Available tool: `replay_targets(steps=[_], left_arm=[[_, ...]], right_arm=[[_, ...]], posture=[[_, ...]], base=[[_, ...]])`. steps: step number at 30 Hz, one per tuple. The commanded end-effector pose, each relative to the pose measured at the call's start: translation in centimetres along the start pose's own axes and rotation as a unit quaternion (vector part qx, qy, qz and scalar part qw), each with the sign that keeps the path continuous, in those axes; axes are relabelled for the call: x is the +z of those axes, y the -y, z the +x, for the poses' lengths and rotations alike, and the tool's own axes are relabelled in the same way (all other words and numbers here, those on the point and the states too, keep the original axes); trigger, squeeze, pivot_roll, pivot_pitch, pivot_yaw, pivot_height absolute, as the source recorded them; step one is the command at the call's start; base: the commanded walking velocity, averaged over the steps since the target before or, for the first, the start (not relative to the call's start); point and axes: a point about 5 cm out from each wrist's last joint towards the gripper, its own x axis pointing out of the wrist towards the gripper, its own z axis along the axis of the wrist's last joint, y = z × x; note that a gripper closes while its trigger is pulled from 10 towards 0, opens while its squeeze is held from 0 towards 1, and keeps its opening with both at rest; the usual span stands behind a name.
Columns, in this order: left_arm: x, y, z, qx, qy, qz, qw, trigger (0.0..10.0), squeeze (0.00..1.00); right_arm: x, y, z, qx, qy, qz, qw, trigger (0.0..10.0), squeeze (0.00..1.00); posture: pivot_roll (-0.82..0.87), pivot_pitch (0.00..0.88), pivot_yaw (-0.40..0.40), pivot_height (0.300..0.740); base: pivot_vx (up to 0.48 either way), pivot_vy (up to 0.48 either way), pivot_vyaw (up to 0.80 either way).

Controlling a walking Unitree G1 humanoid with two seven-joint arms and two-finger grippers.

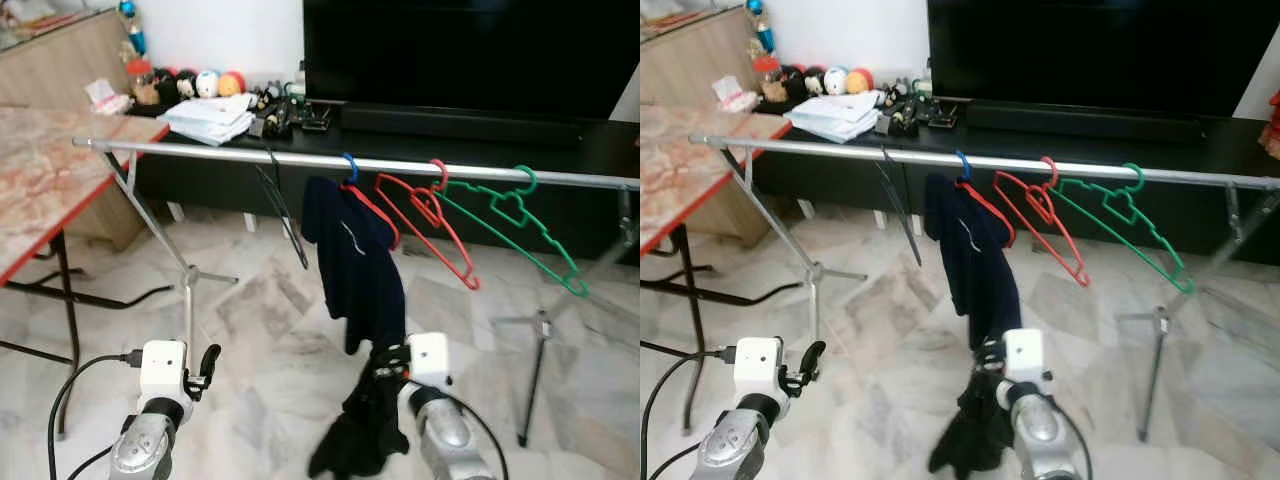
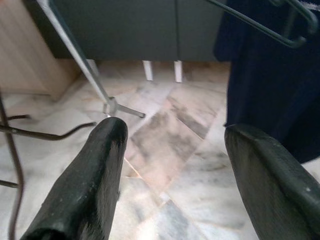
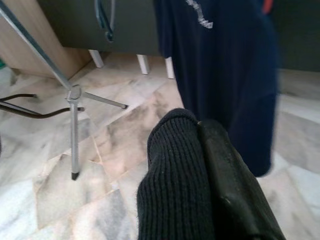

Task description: Hang hanger

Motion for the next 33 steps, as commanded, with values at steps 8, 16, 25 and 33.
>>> replay_targets(steps=[8, 16, 25, 33], left_arm=[[-0.8, 0.1, -0.5, -0.004, -0.019, -0.005, 1.0, 10.0, 0.0], [-0.7, 0.5, -0.5, -0.006, -0.015, -0.038, 0.999, 10.0, 0.0], [-0.8, 0.9, -0.3, -0.001, -0.016, -0.062, 0.998, 10.0, 0.0], [-0.9, 1.5, -0.1, -0.005, -0.014, -0.063, 0.998, 10.0, 0.0]], right_arm=[[-0.4, 0.5, -0.3, -0.011, -0.001, 0.003, 1.0, 10.0, 0.0], [-0.3, 0.7, -0.3, -0.012, -0.002, -0.002, 1.0, 10.0, 0.0], [0.1, 1.1, -0.2, -0.011, 0.005, -0.013, 1.0, 10.0, 0.0], [0.0, 1.9, -0.4, -0.012, 0.002, -0.023, 1.0, 10.0, 0.0]], posture=[[0.04, 0.068, 0.078, 0.74], [0.04, 0.065, 0.068, 0.74], [0.04, 0.055, 0.035, 0.74], [0.03, 0.057, 0.013, 0.74]], base=[[0.0, 0.0, 0.0], [0.0, 0.0, 0.0], [0.0, 0.0, 0.0], [0.0, 0.0, 0.0]])
